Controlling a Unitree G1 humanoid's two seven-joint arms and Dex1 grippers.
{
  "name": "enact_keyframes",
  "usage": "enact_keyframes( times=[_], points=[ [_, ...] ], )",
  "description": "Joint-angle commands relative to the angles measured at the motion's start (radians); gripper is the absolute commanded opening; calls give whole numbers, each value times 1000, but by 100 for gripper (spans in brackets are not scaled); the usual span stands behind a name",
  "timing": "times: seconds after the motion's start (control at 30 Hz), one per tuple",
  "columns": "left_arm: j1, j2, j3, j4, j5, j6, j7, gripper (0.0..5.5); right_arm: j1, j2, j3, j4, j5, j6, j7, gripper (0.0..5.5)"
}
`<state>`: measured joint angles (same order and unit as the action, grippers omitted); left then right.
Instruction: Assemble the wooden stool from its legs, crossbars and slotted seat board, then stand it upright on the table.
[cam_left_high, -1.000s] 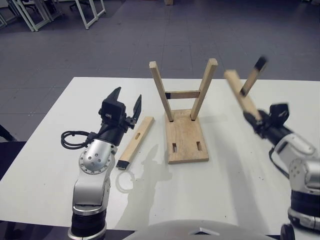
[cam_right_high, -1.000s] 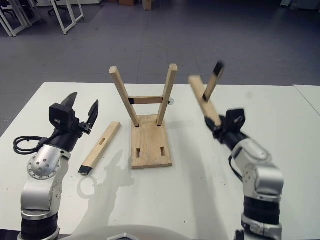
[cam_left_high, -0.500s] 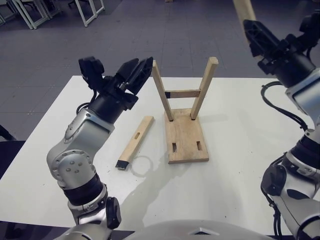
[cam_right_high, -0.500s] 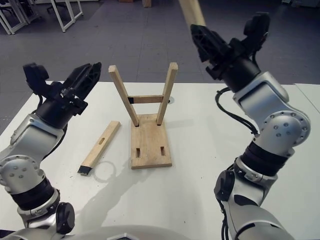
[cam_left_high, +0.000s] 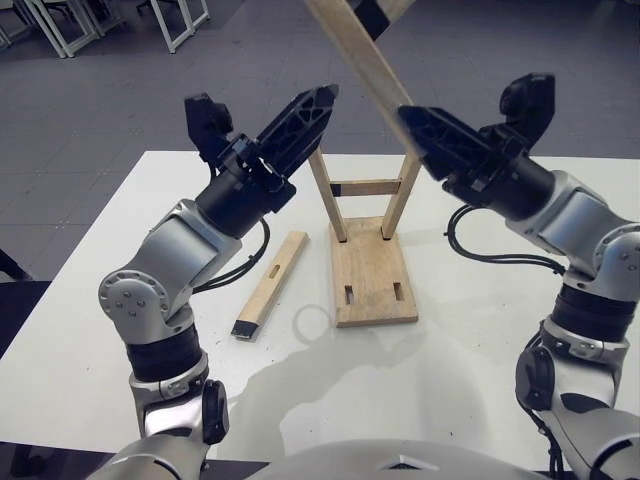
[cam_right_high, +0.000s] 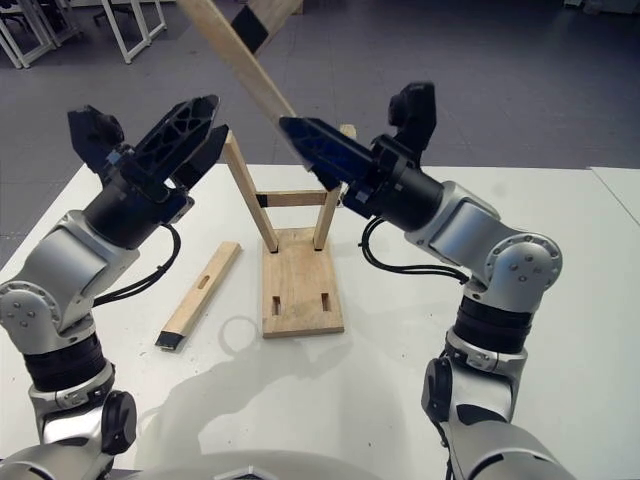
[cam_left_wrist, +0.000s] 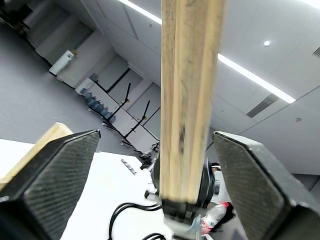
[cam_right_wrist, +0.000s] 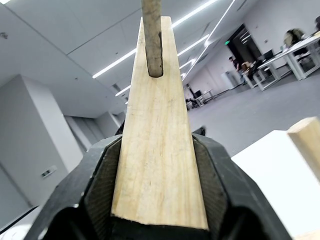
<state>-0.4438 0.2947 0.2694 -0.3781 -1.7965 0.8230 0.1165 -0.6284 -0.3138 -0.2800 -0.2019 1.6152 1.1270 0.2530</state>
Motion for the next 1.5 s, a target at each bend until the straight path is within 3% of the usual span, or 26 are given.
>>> enact_keyframes(
  times=[0.03,0.23,0.53,0.73,0.9,1.17,1.5],
  points=[
    [-33,30,-46,47,-63,1,-1,416,12,-18,52,-27,44,-1,20,203],
    [-31,94,-74,42,-160,27,-67,416,23,-43,103,-39,83,-30,21,203],
    [30,207,-115,55,-89,69,-143,550,25,-83,123,-36,96,-69,6,203],
    [-11,183,-83,89,-168,40,-146,550,30,-115,138,-31,51,-66,48,203],
    [-86,195,-56,140,-176,141,-245,550,24,-146,147,-17,4,-54,105,203],
    [-206,299,-127,342,-169,280,-305,550,-22,-188,190,8,-93,-20,243,203],
    [-238,280,-233,342,-151,319,-303,550,9,-199,217,-41,-137,12,314,203]
  ],
)
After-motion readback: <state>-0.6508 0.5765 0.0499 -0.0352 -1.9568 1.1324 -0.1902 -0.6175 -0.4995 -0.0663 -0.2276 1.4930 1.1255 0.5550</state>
